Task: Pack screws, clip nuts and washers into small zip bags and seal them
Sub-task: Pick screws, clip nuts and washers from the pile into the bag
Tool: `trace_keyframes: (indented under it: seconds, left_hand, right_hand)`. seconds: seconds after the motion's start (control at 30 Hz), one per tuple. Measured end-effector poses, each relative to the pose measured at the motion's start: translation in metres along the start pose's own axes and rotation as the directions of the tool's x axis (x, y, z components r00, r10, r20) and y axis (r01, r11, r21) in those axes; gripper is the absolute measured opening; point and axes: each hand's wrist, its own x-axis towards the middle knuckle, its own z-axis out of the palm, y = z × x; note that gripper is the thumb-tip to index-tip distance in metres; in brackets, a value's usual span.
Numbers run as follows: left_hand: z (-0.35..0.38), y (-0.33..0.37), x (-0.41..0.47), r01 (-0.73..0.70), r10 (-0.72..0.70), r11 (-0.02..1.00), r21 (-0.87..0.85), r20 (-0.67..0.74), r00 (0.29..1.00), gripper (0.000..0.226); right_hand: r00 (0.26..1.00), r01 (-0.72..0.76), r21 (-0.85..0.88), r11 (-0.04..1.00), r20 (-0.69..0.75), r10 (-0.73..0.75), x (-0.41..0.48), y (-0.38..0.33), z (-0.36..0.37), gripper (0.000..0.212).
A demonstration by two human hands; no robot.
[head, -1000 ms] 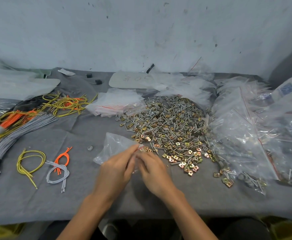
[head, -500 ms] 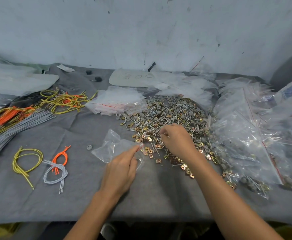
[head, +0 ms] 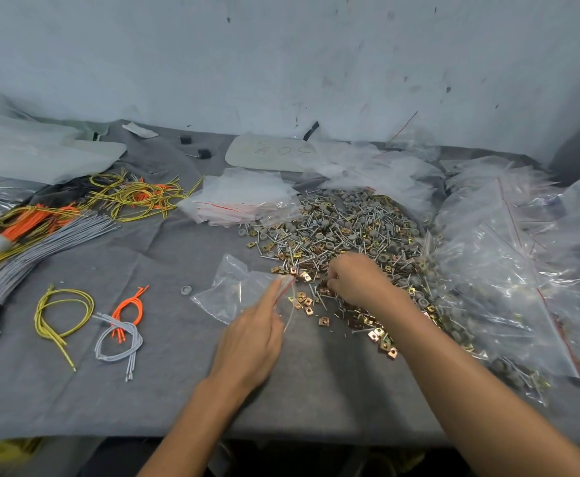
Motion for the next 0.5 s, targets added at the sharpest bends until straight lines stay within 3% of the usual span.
trace_keyframes:
  seconds: [0.17,0.37,0.43,0.5]
  left_hand:
    - [0.003,0.0,0.0,0.051,-0.051,0.999,-0.009,-0.008,0.999,0.037]
    - [0.004,0.004,0.0,0.076,-0.078,0.995,-0.061,-0.036,0.996,0.035]
    - [0.005,0.003,0.0,0.088,-0.091,0.993,-0.077,-0.04,0.995,0.035]
    - [0.007,0.002,0.001,0.083,-0.086,0.994,-0.073,-0.044,0.995,0.036]
  right_hand:
    - [1.0,0.0,0.04,0.999,-0.016,0.0,-0.003,0.004,0.002,0.014]
    - [0.987,-0.006,0.372,0.928,-0.146,0.065,-0.025,0.009,-0.01,0.01]
    - [0.99,0.047,0.474,0.879,-0.138,0.022,-0.041,0.001,-0.01,0.01]
    - [0.989,0.121,0.465,0.877,-0.137,-0.064,-0.056,-0.014,-0.003,0.01]
